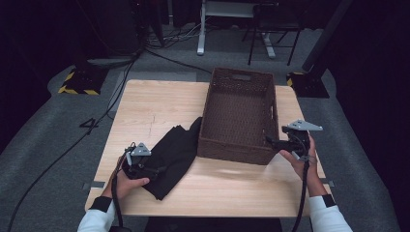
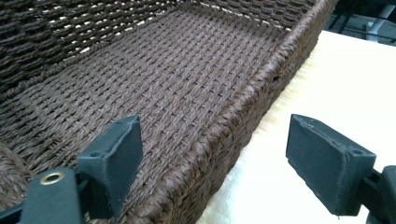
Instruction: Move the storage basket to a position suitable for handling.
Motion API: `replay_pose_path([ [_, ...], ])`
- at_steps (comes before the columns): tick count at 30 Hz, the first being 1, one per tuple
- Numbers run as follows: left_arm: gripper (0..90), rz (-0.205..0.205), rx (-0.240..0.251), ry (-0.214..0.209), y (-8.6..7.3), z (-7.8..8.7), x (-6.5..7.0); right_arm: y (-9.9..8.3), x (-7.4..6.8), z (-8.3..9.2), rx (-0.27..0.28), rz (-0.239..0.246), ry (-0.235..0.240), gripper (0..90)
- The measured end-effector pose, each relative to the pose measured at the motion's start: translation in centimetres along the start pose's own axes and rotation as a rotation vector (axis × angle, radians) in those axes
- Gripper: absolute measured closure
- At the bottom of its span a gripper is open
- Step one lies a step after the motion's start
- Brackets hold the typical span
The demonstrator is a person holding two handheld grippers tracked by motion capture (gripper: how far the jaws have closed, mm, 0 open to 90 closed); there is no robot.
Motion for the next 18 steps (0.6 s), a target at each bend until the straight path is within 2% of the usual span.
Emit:
replay_pose_path([
  [12,23.9,-0.031,-0.028,-0.036,-2.6,2.3,0.8,1.6,0.8,-2.5,-0.038,-0.018,-0.043,18.4],
  [15,23.7,-0.029,-0.023,-0.046,-2.8,2.7,0.4,1.8,0.9,-2.9,-0.049,-0.022,-0.052,18.4],
  [16,23.6,-0.017,-0.018,-0.056,-2.8,2.7,0.3,1.8,0.9,-2.9,-0.052,-0.025,-0.056,18.4],
  [18,18.7,-0.013,-0.017,-0.037,-2.5,2.7,0.2,2.0,1.1,-3.1,-0.061,-0.026,-0.068,18.4],
])
Point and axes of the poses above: each handheld gripper's, and its own axes: z roughly backward along the jaws, y roughly out of its top, x roughly to its right, the point moved 9 cm from there along -z, roughly forward along the jaws, and after that the axes turned 5 degrees about z, right-handed, at the moved point
